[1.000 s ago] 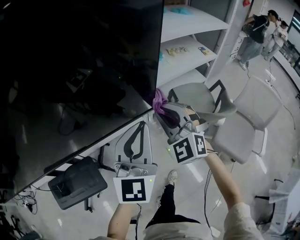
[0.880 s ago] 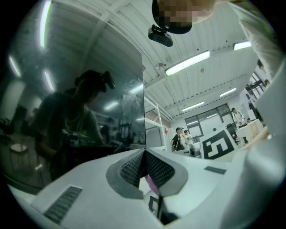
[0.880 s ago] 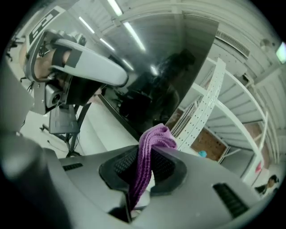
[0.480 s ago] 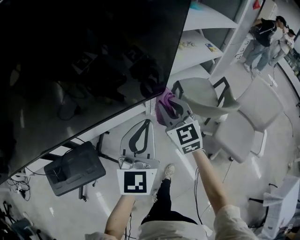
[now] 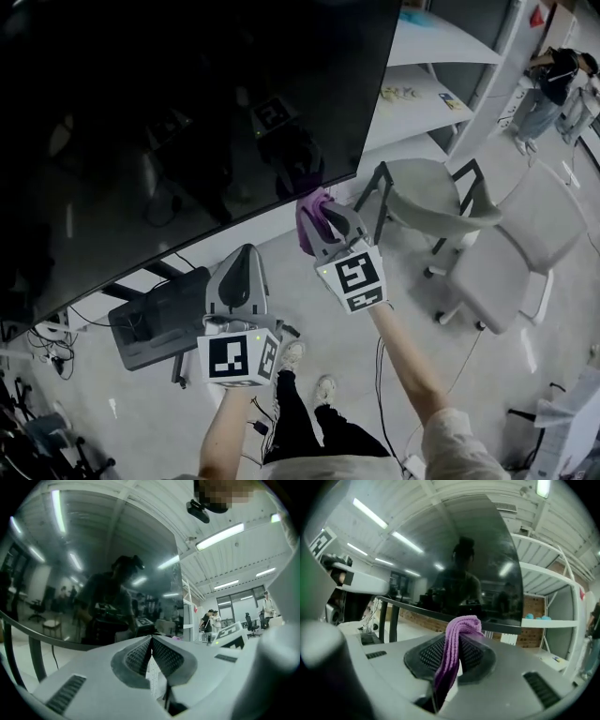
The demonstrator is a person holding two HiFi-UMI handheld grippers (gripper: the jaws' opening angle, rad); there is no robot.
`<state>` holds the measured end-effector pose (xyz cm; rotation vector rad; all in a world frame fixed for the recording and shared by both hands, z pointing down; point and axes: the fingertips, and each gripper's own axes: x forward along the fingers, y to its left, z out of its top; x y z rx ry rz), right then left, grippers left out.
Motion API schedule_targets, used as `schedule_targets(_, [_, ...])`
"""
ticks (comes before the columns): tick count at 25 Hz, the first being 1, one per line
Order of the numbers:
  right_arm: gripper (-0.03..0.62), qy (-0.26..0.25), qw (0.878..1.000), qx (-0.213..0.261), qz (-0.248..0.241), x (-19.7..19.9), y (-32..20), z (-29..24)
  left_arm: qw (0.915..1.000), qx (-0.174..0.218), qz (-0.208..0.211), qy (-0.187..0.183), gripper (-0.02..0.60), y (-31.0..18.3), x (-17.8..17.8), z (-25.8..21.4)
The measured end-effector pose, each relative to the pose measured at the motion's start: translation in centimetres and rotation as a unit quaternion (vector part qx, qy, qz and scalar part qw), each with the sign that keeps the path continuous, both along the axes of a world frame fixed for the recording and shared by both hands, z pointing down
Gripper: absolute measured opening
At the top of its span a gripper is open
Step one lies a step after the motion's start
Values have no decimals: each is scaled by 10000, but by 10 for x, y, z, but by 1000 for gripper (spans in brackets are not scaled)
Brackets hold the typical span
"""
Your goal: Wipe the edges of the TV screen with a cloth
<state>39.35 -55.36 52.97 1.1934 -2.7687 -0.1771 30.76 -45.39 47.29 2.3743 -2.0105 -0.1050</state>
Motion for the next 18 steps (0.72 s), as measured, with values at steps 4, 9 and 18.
schedule_targets(4, [61, 294, 9992, 158, -200, -34, 13, 2, 9996, 26, -284, 47, 15, 13, -29, 0])
schedule_targets(9, [62, 308, 9994, 130, -134, -71, 24, 5, 9978, 134, -635, 117, 15, 29, -87, 1])
schedule_targets(18, [62, 339, 9989, 38, -320, -180, 75, 8, 9946, 301, -951, 301, 15, 79, -203, -8])
